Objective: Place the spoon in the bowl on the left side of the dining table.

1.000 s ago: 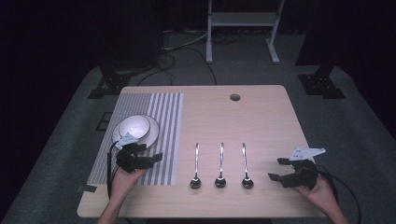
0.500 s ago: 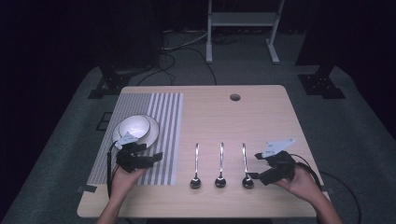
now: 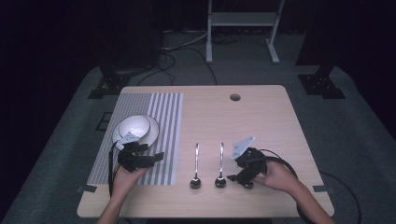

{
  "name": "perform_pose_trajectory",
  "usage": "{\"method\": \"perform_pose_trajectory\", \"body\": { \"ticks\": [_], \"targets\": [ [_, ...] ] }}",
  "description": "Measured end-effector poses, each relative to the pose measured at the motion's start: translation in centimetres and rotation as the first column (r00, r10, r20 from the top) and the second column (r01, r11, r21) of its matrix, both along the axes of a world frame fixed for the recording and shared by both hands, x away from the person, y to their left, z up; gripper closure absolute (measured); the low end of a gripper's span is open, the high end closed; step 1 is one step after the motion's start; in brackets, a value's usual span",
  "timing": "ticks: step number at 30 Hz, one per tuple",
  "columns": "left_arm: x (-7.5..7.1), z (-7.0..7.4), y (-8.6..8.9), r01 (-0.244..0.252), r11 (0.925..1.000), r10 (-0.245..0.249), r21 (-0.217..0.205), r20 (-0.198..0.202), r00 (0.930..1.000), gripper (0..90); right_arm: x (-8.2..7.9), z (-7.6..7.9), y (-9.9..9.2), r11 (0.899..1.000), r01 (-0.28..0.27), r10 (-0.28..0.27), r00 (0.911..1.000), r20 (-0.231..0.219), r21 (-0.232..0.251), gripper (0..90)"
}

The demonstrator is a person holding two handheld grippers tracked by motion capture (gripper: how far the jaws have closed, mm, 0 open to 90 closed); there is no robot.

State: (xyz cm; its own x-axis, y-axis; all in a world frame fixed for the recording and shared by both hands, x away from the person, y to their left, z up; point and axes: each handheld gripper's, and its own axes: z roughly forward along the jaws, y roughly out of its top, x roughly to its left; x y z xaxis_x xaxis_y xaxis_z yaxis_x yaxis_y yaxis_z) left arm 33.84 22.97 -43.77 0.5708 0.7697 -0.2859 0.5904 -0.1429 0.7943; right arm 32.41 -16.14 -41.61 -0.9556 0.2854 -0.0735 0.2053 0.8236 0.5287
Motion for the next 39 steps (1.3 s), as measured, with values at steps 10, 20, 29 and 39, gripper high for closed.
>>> {"method": "perform_pose_trajectory", "body": {
  "ticks": [10, 20, 29, 39],
  "targets": [
    [1.0, 0.2, -1.9, 0.056, 0.9954, -0.06, -0.077, -0.054, 0.9967, 9.0, 0.0, -1.0, 3.6, 0.99, -0.085, 0.088, 0.9958, 0.022, -0.111, 30.9],
    [2.5, -0.5, -4.6, 0.101, 0.985, -0.117, -0.14, -0.115, 0.9864, 9.0, -0.6, -2.9, 5.0, 0.971, -0.133, 0.148, 0.9869, 0.064, -0.199, 34.3],
    [2.6, -1.6, -8.7, 0.19, 0.9784, -0.2, -0.083, -0.149, 0.9683, 9.2, -0.8, -3.2, 4.8, 0.98, -0.105, 0.118, 0.9907, 0.068, -0.172, 34.8],
    [2.8, -1.8, -12.1, 0.257, 0.9626, -0.268, -0.086, -0.156, 0.9508, 19.5, -0.8, -3.4, 4.4, 0.985, -0.096, 0.106, 0.992, 0.068, -0.143, 35.0]
  ]
}}
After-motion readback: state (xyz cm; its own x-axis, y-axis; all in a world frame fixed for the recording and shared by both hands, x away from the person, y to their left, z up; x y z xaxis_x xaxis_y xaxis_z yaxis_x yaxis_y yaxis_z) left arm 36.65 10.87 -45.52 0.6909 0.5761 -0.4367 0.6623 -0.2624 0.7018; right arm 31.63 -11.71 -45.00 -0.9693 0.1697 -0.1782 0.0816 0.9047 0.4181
